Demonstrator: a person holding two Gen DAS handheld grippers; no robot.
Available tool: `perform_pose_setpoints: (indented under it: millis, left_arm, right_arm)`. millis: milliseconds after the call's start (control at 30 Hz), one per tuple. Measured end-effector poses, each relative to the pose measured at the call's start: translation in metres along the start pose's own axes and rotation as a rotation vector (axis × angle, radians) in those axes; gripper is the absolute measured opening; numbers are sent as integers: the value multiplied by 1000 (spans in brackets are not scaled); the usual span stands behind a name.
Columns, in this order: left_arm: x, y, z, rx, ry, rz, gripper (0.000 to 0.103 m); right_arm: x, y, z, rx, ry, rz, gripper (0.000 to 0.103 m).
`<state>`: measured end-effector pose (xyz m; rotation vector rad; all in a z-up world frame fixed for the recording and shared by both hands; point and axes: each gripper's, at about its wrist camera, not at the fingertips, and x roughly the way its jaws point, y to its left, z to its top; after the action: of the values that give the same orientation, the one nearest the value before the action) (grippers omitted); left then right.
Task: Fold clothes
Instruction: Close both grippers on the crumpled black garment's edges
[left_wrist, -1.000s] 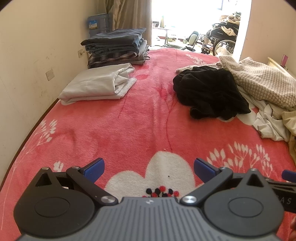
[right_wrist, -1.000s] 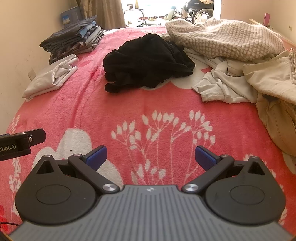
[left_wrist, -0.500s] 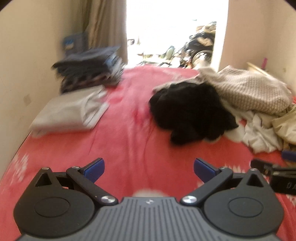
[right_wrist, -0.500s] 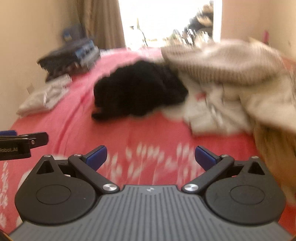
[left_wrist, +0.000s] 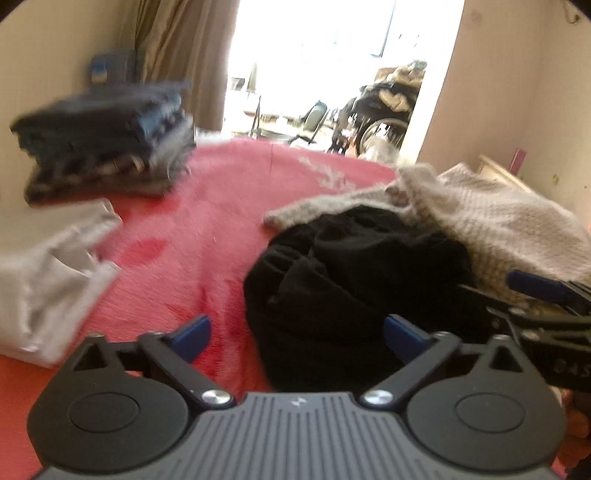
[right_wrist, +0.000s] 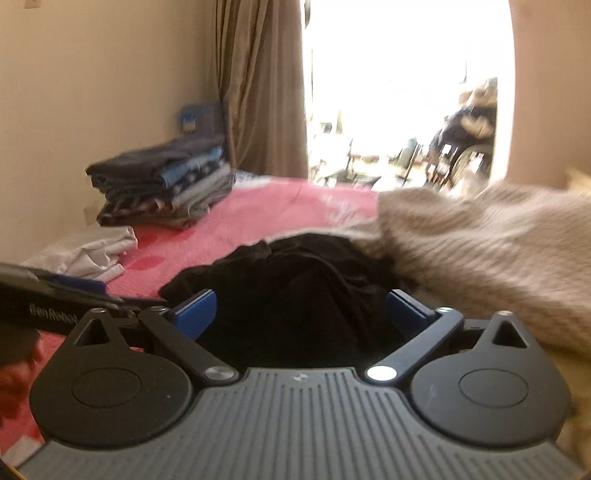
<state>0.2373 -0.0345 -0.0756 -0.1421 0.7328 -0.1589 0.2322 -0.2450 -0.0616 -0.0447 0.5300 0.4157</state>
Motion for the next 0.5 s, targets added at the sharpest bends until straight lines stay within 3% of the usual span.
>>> perform_pose_setpoints:
  millis: [67, 133, 167, 233, 267, 333, 500]
  left_arm:
    - [16, -3, -5, -6, 39, 1, 76]
    - [25, -5, -10, -10, 62, -1, 58]
    - [26, -6, -12, -18, 64, -4, 53]
    - [24, -7, -15, -40, 54, -14, 30]
    - [22, -9, -15, -42, 48, -15, 25]
    - [14, -14, -14, -34, 34, -16, 14]
    - [-26, -23, -14, -12, -10, -72, 11]
  right_arm:
    - [21, -6, 7, -5, 12, 22, 86]
    - [35, -9, 3, 3, 74, 37, 57]
    - [40, -10, 1, 9, 98, 41, 50]
    - [39, -13, 0, 21, 111, 38, 19]
    - [34, -15, 0, 28, 101, 44, 13]
    - [23, -20, 0, 53, 79, 62, 9]
    - [-19, -24, 4, 84, 23, 100, 7]
